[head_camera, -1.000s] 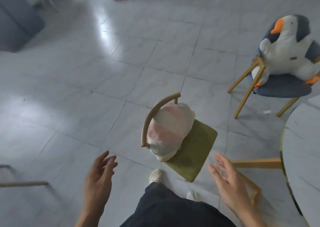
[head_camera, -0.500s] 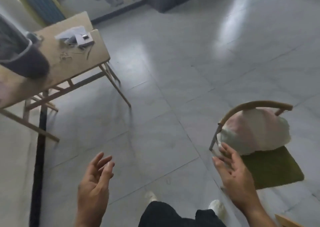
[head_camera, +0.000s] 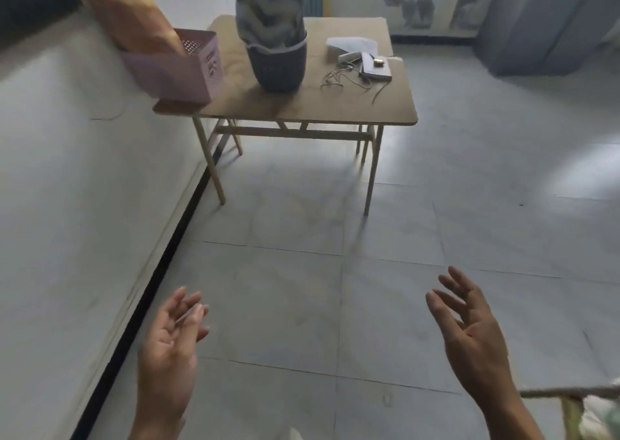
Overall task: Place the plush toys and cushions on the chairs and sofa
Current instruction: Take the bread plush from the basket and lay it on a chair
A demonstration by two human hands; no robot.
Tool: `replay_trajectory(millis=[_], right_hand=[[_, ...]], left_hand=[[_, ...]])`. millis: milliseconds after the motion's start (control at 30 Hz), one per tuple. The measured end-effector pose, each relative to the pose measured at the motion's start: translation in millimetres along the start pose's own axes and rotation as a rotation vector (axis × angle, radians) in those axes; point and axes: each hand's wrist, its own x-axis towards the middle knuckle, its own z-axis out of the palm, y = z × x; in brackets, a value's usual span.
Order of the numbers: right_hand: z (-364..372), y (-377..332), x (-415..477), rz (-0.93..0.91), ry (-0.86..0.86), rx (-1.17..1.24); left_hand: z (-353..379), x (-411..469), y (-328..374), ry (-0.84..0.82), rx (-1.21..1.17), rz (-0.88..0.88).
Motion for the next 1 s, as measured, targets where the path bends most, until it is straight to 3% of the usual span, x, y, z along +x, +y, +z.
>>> replay_trajectory(millis=[233, 500, 800, 1000], right_hand=[[115, -49, 59, -0.025, -0.127, -0.011], [249, -63, 223, -0.031, -0.189, 0.027], [386, -185, 421, -0.153, -0.387, 0.018], [478, -217, 508, -0.167, -0.430, -0.020]], left_hand=[[-43, 111, 2, 0.138, -0.032, -0.032], [9, 290, 12, 0.156, 0.021, -0.030], [39, 471, 90, 0.241, 0.000, 0.015], [46, 580, 80, 0.330, -0.015, -0.027]])
